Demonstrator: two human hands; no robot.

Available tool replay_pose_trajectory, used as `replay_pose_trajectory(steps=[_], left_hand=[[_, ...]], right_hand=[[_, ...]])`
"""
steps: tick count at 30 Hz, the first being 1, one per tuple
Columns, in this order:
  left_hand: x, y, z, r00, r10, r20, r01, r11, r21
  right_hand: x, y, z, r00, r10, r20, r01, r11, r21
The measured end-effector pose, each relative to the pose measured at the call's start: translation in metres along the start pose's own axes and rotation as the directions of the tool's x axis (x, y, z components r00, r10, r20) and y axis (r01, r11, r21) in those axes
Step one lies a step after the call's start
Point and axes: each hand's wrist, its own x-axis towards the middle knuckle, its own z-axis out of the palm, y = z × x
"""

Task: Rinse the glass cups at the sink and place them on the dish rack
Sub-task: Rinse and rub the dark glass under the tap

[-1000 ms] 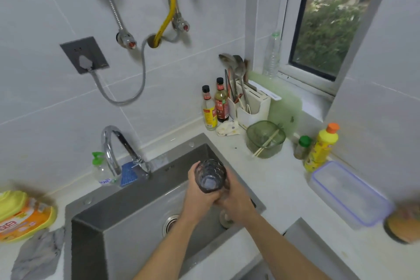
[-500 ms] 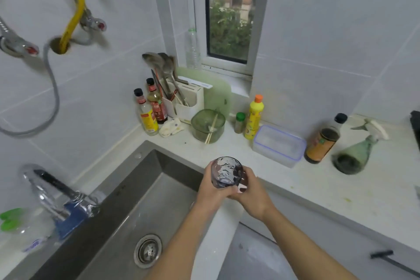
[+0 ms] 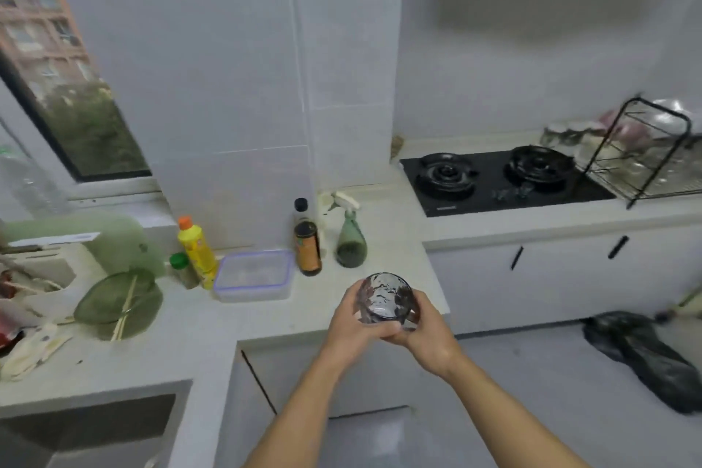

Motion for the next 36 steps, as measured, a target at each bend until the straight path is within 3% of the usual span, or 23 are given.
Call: replay_pose_trajectory(steps=[8,18,36], left_hand=[[0.031,0.034,0.227,0.973,0.037,0.226,-0.05,0.997,0.053],[0.075,0.041,0.414,0.883,0.022,0.47,-0.077,0.992,0.1],[0.323,0.075,0.71,0.686,-0.041,0.726,-0.116,0.979,0.165]], right_hand=[[-0.036,0.049,-0.217,0.971,0.043,-0.234,-0.018,0.994,0.11],[-0.053,0.106,-0.388,0.892,0.128,-0.433,-0.037,0.976,0.214],[0.095,0.153,-0.689,0.77,0.204,-0.604,-0.083,0.972,0.222]])
